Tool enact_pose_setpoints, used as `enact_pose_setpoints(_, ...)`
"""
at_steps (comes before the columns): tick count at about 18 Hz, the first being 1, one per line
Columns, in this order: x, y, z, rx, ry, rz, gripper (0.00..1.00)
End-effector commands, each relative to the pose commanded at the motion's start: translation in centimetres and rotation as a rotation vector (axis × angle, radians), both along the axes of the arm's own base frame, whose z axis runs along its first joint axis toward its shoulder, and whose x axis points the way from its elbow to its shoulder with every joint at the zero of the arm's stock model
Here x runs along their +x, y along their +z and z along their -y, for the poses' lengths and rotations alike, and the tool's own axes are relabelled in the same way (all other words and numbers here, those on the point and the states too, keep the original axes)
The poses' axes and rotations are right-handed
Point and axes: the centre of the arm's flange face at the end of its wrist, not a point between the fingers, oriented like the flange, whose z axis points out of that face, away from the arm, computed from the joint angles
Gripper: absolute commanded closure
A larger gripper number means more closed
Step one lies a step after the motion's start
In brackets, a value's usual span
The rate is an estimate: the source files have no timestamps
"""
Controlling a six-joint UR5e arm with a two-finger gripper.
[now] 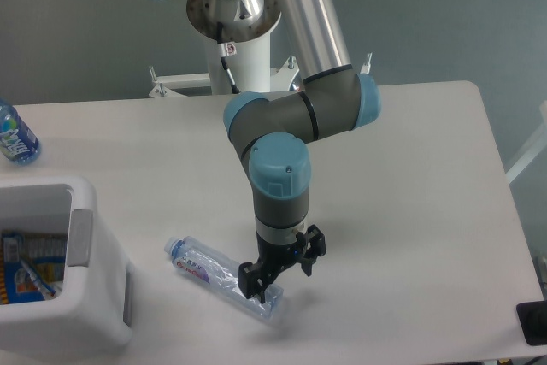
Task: Place the trash in the trash can
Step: 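Lower the gripper around the bottle's middle and close on it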
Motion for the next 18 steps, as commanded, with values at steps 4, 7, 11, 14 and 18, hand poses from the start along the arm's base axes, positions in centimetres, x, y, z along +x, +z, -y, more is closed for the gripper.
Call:
enact_pose_setpoints(4,-0.1,0.1,-0.1,0.012,0.098,0.008,0.00)
enact_pose_setpoints(7,-0.4,-1.2,-0.4,0.012,0.138,0.024,0.00)
enact_pose_setpoints(11,-0.3,-2.8,-1.0,0.003,0.156,0.047,0.00)
enact_pose_setpoints(14,0.7,-3.4,-2.2,0.006,0.137,0.056,0.00)
enact_pose_setpoints(18,1.7,-4.5,-3.1,-0.002,0.119,0.069,0.00)
